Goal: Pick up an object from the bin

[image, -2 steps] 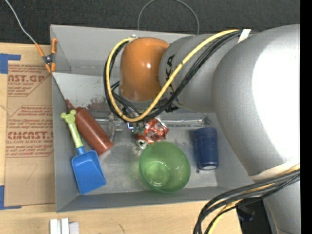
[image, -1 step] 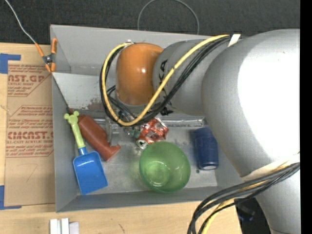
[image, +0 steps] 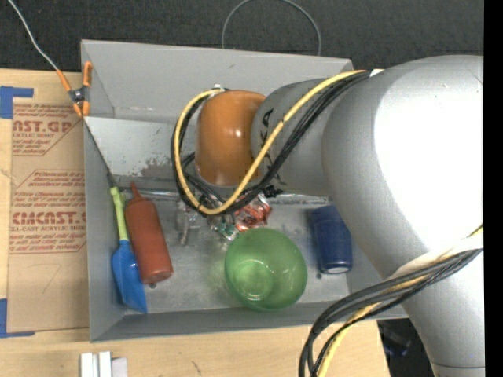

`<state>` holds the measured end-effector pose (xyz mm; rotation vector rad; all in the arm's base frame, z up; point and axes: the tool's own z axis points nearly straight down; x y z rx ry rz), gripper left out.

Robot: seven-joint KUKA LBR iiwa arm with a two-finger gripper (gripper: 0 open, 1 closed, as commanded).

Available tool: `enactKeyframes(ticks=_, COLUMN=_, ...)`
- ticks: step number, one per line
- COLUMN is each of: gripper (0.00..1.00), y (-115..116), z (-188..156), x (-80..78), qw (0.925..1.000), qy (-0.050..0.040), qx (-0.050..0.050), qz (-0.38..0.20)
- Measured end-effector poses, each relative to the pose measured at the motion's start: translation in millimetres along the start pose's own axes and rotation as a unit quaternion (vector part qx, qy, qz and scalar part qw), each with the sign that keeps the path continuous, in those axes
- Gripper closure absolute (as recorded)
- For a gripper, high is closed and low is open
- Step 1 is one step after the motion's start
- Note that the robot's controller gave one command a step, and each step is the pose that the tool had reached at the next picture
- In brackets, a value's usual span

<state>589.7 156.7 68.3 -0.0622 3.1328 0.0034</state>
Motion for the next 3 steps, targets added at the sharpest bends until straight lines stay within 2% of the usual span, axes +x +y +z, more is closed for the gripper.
enactKeyframes(ticks=1, gripper=1.00, y=1, z=-1, x=0.0, qw=1.0000, qy=-0.0001, qx=0.000, qz=0.000)
enactKeyframes(ticks=2, gripper=1.00, y=6, z=-2, x=26.6, qw=0.9892, qy=-0.0010, qx=0.000, qz=-0.147)
enactKeyframes(ticks=3, gripper=1.00, y=-3, z=-75, x=29.6, qw=0.9960, qy=0.0014, qx=-0.001, qz=-0.090)
